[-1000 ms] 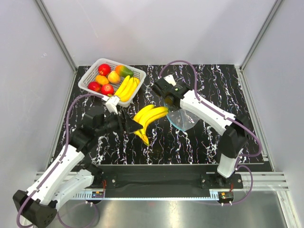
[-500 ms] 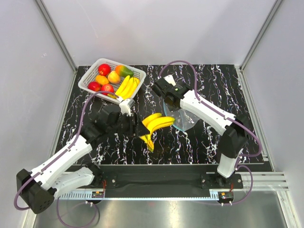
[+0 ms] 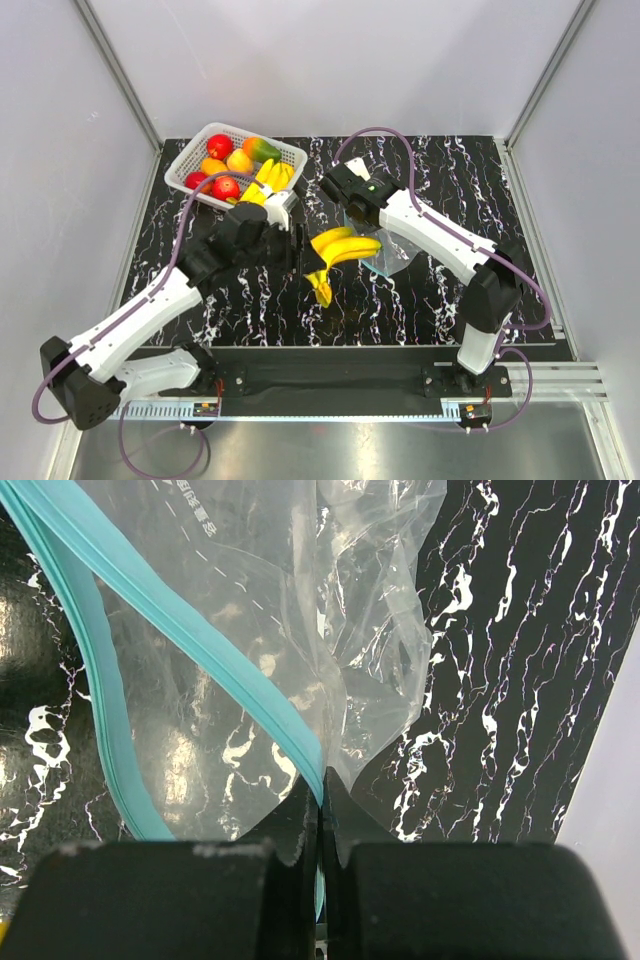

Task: Place the food in the zip-top bag and seal the zipper
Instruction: Place the fake fruit in the zipper food storage bag.

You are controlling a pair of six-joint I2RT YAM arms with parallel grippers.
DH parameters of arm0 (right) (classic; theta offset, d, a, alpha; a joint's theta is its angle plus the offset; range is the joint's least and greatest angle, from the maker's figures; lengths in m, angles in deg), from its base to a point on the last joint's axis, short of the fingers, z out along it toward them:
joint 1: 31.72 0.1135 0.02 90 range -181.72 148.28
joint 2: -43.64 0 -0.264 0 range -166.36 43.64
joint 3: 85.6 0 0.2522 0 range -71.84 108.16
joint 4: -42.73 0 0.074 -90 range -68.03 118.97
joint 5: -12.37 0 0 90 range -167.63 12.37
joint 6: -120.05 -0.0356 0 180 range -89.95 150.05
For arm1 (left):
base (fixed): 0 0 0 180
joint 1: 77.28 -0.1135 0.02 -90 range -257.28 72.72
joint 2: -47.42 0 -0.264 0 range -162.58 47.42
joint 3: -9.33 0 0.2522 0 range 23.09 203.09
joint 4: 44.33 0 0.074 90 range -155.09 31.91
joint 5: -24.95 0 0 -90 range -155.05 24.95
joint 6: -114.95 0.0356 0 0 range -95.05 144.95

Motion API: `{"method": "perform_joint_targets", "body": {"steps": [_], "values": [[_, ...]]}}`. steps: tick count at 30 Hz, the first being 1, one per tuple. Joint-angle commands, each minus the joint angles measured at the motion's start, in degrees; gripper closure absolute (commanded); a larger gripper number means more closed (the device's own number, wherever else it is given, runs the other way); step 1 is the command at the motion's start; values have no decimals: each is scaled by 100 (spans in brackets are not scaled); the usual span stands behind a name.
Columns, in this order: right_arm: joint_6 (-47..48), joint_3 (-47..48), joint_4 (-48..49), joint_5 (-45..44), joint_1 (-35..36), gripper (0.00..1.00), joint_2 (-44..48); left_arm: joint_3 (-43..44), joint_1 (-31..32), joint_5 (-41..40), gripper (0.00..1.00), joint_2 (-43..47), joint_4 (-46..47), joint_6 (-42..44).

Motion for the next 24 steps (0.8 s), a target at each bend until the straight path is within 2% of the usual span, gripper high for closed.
{"method": "perform_joint_targets", "body": {"steps": [1,9,14,18,24], "values": [[61,163,88,47,-41,100,155,539,76,-234,48,-311,-108,249],[70,163,71,65,-41,100,182,593,111,-682,48,-751,-232,461],[70,137,97,100,-41,100,155,743,120,-674,49,-1067,-126,470],[17,84,123,170,-32,100,146,1163,128,-1201,49,-1418,-379,540],[-71,-127,317,232,73,100,182,1463,172,-964,50,-1866,-179,452]]}}
